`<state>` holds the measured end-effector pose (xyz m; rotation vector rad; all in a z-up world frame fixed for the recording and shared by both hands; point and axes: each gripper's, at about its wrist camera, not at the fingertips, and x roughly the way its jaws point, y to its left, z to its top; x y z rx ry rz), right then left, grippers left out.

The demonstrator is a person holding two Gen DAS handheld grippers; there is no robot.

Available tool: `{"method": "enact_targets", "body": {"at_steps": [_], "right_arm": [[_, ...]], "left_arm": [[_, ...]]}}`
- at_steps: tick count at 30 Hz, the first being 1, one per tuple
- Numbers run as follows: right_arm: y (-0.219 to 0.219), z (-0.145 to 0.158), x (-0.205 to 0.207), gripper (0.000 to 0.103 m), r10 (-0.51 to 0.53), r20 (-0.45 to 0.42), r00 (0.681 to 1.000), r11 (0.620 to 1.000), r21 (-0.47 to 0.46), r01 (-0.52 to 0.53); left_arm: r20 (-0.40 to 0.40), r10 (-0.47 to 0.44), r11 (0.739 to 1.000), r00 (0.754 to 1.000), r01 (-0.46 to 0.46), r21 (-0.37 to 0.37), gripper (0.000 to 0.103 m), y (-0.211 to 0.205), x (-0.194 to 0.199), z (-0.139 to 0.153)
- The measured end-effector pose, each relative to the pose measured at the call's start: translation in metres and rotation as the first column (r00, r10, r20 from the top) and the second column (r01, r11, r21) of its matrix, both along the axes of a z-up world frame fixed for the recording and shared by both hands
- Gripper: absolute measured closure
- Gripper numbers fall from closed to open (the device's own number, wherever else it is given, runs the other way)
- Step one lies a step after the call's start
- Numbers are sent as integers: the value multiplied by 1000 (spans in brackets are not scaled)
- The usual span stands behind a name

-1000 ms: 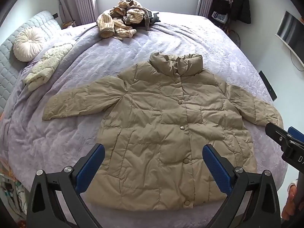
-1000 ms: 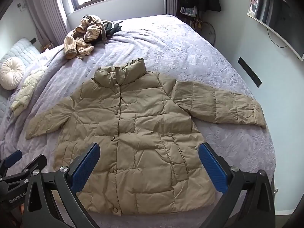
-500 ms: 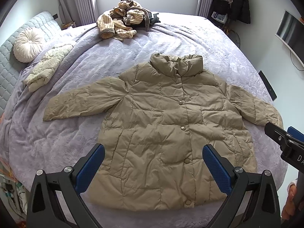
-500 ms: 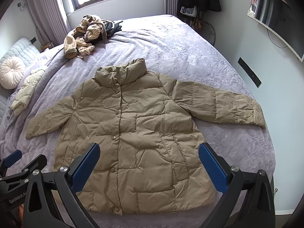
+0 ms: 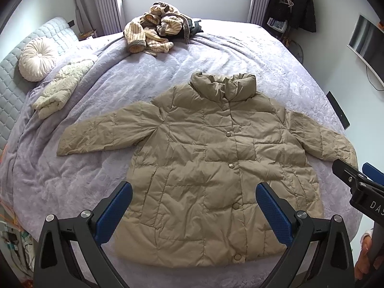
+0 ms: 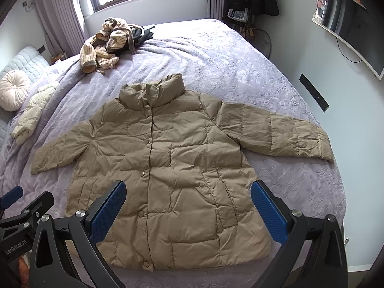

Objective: Fold large clothes

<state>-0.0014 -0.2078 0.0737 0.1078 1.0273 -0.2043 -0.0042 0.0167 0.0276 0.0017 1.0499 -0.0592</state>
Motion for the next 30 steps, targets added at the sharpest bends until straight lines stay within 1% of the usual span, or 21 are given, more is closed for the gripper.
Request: {"method": "enact_targets", "body": {"at_steps": [8, 30], "right_arm": [[-1, 3, -2, 0, -1, 12, 1000, 1000, 1, 1], [1, 4, -2, 0, 0, 10, 1000, 1000, 2, 0]], "left_arm": [[-10, -1, 1000, 1000, 1, 2, 0, 2, 3, 4], [-12, -1, 1000, 1000, 1, 5, 0, 3, 1, 2]]}}
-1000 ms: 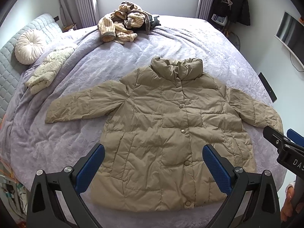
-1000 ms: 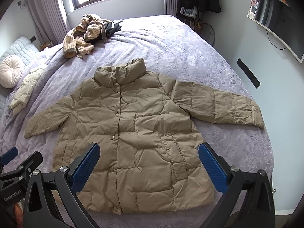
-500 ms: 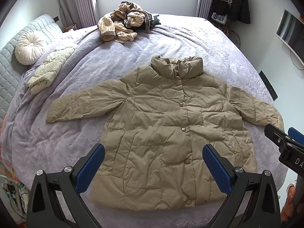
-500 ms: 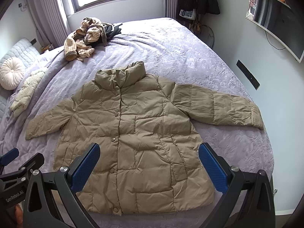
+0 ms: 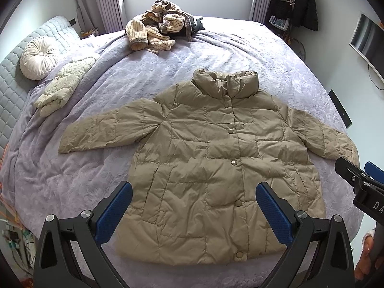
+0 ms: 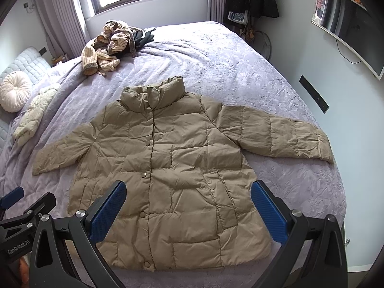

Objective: Fold large clothes

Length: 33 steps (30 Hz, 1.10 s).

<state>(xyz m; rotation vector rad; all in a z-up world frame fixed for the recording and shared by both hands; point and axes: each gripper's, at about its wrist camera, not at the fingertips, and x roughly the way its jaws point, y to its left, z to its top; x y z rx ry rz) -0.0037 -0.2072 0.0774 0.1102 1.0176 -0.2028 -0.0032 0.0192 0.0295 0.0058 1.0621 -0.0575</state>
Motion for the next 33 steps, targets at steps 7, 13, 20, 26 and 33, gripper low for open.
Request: {"method": "enact_targets", "body": {"at_steps": [7, 13, 20, 26, 33], "right_arm": [[0, -1, 0, 0, 0, 0, 1000, 1000, 0, 0], [1, -2, 0, 0, 0, -3, 1000, 1000, -1, 0], [1, -3, 0, 0, 3, -6, 1000, 1000, 2, -3], [1, -3, 0, 0, 3, -6, 1000, 1000, 2, -3], [2, -3, 0, 0, 3, -10, 1000, 1000, 2, -3]], "left_arm": [[-2, 4, 1000, 1000, -4, -2, 0, 4, -2, -1], [-4, 5, 1000, 1000, -5, -2, 0, 5, -3, -2], [-8, 10, 1000, 1000, -10, -2, 0, 7, -6, -5], [-8, 8, 1000, 1000, -8, -2, 0, 8, -5, -4], [-18, 15, 1000, 1000, -15, -2, 0, 9, -6, -10]]}}
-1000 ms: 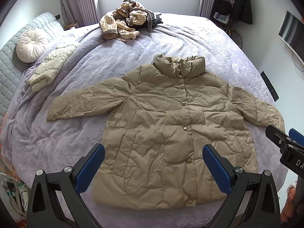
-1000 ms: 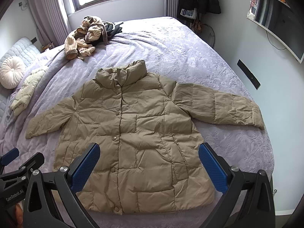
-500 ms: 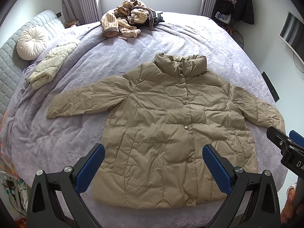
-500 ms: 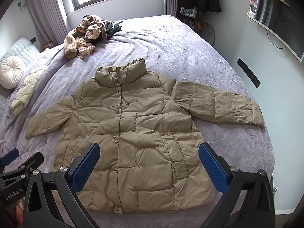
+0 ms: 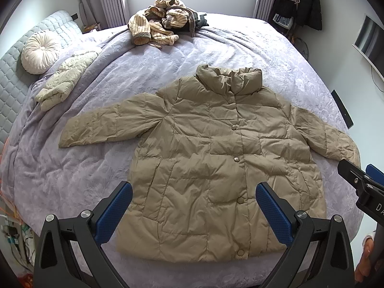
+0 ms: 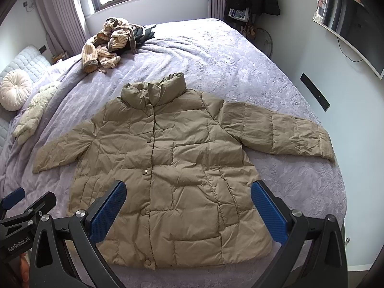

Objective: Fold large clothes

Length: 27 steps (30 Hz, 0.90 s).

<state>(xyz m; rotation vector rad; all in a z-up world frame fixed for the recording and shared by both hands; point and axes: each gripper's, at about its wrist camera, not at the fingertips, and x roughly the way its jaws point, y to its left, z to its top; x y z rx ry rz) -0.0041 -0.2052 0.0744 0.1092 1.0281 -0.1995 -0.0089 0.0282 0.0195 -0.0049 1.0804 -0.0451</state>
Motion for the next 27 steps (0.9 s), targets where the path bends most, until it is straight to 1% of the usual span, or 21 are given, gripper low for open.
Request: {"method": "enact_targets", "body": {"at_steps": [27], "right_arm": [[4, -1, -2, 0, 1, -4, 1000, 1000, -2, -1]], "left_arm": [[-2, 0, 1000, 1000, 0, -2, 0, 1, 1, 0]]}}
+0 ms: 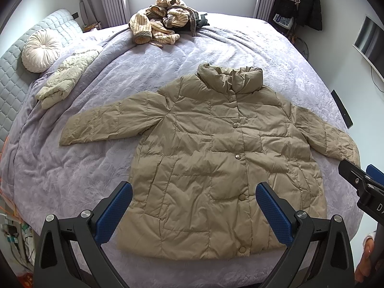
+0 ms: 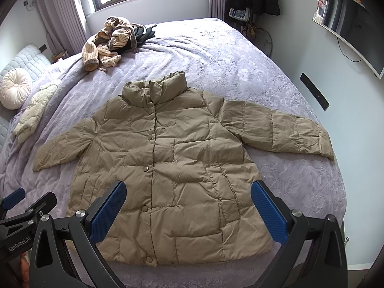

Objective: Fold large clothes

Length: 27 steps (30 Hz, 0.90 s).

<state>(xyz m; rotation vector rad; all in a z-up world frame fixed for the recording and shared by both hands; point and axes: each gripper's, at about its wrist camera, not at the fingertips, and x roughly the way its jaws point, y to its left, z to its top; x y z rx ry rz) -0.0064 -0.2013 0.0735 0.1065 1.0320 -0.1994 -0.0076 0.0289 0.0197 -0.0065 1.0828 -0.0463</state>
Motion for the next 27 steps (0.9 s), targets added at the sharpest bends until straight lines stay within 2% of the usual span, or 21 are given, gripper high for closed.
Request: {"method": "enact_targets", "body": {"at_steps": [12, 19, 22, 27], "right_arm": [[1, 0, 3, 0, -3, -2, 1000, 1000, -5, 3], [6, -4, -2, 0, -2, -16, 1000, 1000, -2, 2], [9, -9, -3, 0, 5, -30, 1000, 1000, 14, -4], [21, -19, 24, 0, 22, -71, 997, 999, 49, -19]], "left_arm": [[-5, -1, 1000, 1000, 1, -3, 0, 1, -1, -1], [-27, -1, 1000, 1000, 0, -19, 0, 5, -5, -12], [-52, 7, 999, 999, -9, -39, 0, 17, 5, -18], [-98, 49, 994, 994, -58, -91, 0, 48, 18, -38]]}}
